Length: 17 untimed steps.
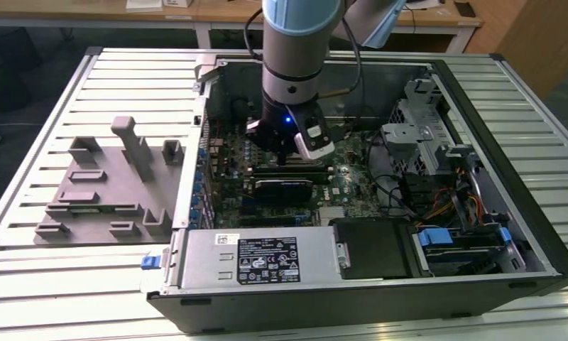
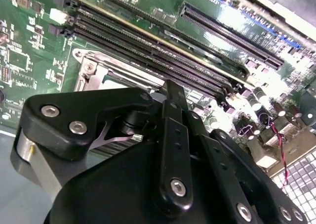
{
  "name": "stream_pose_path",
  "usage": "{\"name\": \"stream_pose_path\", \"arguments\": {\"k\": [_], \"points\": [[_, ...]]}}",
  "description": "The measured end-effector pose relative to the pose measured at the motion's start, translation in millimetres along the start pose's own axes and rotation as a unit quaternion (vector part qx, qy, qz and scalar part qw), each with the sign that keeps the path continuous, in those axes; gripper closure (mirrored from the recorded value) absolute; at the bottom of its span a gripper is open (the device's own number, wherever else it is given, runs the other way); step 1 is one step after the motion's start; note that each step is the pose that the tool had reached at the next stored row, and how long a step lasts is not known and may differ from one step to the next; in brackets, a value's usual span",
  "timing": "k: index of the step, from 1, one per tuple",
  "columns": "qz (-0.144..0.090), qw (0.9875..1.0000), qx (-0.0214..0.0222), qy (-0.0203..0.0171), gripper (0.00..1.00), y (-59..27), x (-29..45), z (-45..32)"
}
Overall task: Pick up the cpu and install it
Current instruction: 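Install the second cpu locking lever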
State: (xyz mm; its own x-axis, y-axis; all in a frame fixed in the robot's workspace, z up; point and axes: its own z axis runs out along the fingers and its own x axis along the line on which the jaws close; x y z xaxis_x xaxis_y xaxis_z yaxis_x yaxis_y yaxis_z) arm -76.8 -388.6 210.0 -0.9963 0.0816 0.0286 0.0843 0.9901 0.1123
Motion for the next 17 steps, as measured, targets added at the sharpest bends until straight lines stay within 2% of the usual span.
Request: {"name": "stream_pose_path", "arguments": {"k": [8,13,17], "points": [[-0.001,0.9997,-0.0244,0.0022,0.89,-11.4,5.4,4.2],[-0.003,0.9990,-0.0435,0.0040,0.89,-14.8,10.2,7.5],[-0.005,0.9988,-0.0477,0.0046,0.89,-15.3,11.1,11.3]]}}
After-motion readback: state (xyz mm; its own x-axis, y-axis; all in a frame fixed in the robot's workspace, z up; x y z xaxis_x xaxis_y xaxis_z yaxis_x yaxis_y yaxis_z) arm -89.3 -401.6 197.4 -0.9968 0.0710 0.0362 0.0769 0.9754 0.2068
